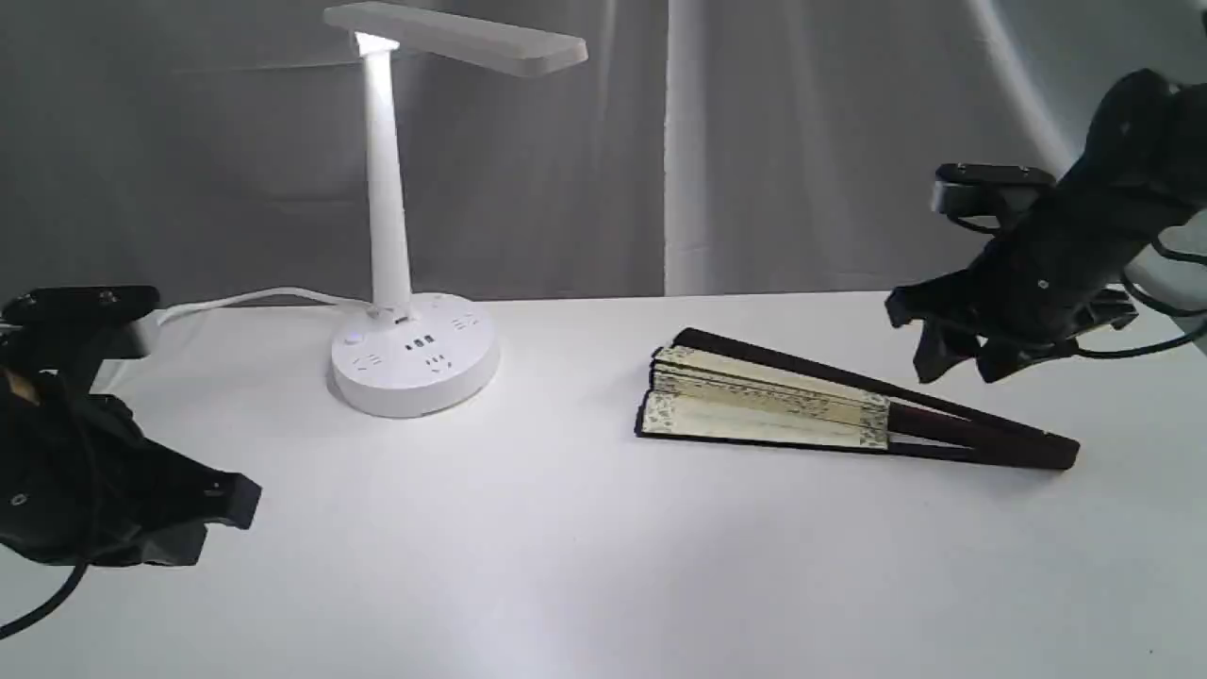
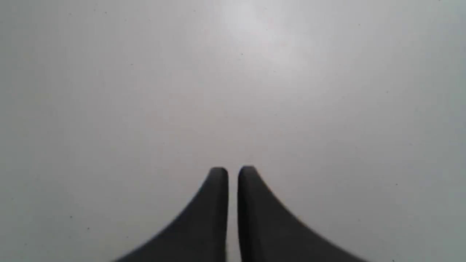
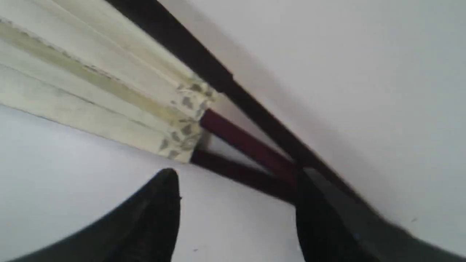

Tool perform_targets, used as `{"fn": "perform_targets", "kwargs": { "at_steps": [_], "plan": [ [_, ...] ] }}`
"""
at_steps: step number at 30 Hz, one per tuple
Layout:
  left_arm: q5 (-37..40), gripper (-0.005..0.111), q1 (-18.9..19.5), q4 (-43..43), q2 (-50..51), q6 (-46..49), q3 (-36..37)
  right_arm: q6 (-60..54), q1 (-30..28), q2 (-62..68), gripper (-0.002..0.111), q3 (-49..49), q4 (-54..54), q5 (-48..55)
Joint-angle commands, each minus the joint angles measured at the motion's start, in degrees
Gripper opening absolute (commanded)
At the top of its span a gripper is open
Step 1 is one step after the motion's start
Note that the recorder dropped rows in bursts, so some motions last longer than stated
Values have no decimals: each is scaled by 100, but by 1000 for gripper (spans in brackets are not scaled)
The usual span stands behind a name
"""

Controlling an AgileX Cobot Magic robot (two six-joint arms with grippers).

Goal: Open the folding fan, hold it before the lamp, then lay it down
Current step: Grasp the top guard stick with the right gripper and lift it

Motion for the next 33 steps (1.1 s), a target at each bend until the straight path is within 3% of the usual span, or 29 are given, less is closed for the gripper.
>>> {"fn": "perform_targets", "kwargs": {
  "at_steps": [1,14,27,33],
  "plan": [
    [-81,4,-27,-55,-14,32,-41,-761,-57,90,52,-38,-156,-536],
    [-81,4,-27,-55,-14,32,-41,-725,-57,550,52,-27,175,-834],
    [-81,4,-27,-55,-14,32,-41,-702,-57,886,52,-27,1807,-1148],
    [-81,4,-27,-55,-14,32,-41,-678,-69,973,52,-27,2023,-1213]
  ]
}}
